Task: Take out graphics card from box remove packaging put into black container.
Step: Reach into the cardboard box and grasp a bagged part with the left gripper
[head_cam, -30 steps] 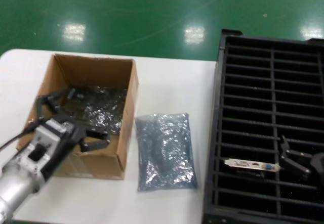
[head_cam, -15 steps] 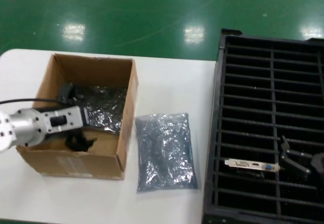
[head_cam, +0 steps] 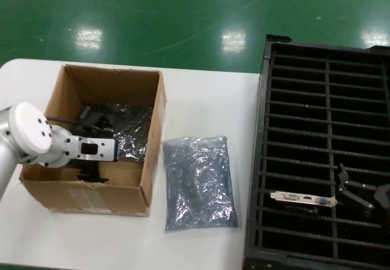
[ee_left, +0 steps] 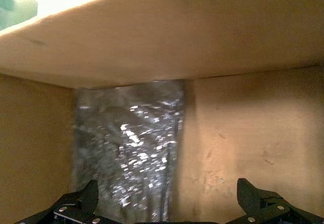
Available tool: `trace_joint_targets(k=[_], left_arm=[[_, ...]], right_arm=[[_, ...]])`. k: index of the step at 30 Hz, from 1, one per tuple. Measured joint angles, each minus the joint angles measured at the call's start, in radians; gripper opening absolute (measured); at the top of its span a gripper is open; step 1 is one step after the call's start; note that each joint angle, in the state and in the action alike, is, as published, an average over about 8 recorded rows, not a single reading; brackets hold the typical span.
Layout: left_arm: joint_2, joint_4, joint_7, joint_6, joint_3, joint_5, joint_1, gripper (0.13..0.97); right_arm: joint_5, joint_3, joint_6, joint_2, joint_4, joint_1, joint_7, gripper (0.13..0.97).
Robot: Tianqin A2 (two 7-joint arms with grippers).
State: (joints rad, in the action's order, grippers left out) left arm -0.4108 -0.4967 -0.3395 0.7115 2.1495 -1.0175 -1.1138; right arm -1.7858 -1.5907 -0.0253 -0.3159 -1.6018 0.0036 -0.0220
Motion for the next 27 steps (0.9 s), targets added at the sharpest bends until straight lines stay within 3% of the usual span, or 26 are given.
trace_joint_targets(k=[7, 13, 21, 27], left_arm=[[0.073, 0.185, -0.107, -0.055, 0.015, -0.027, -0.074, 0.939], [0.108, 0.291, -0.182, -0.116, 0.007, -0.063, -0.109, 0.9], [0.124, 0.354, -0.261, -0.158, -0.017, -0.122, -0.119, 0.798], [0.121, 0.359, -0.285, -0.177, -0.022, -0.146, -0.112, 0.661]], right_arm=[[0.0, 0.0, 0.0, 0.0, 0.0, 0.0, 0.0, 0.966], [0.0, 0.0, 0.0, 0.0, 0.0, 0.0, 0.0, 0.966], [0.0, 0.0, 0.0, 0.0, 0.0, 0.0, 0.0, 0.966], [0.0, 0.0, 0.0, 0.0, 0.0, 0.0, 0.0, 0.966]])
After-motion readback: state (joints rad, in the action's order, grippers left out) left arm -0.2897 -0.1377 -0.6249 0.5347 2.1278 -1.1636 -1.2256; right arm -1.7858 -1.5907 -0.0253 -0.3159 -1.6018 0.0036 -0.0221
